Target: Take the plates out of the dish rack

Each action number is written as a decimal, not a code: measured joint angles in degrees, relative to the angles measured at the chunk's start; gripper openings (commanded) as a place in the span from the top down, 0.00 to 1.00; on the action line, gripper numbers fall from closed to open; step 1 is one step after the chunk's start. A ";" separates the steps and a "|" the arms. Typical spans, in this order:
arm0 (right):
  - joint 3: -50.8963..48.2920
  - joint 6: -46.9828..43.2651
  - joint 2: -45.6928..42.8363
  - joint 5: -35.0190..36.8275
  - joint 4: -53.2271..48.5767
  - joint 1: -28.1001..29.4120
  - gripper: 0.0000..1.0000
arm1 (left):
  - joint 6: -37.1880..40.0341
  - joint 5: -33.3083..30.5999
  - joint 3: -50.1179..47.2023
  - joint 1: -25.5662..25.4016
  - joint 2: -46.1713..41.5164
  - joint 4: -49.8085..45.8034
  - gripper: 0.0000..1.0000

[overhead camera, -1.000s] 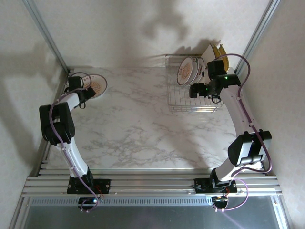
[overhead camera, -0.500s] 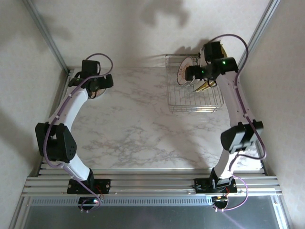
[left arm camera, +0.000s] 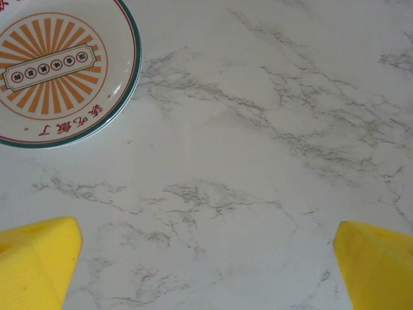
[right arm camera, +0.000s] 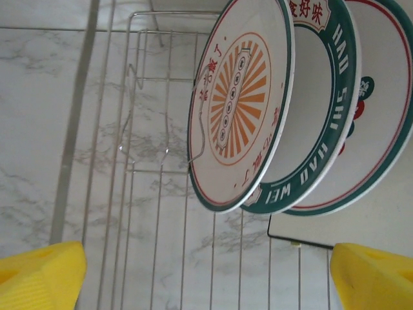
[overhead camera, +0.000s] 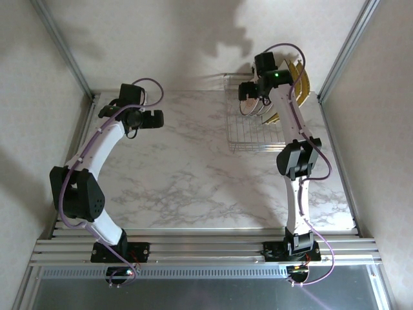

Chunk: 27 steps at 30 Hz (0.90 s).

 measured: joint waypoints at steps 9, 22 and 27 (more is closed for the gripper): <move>4.55 1.75 7.34 2.38 5.20 0.00 0.09 | 0.85 0.20 0.07 0.00 0.37 -0.66 0.01; 8.07 4.26 12.41 2.67 8.94 -0.83 0.25 | 1.07 0.44 0.07 0.00 0.98 -1.95 0.01; 9.29 5.03 13.90 2.69 9.94 -0.98 0.40 | 1.16 0.44 0.55 0.00 1.25 -2.40 0.00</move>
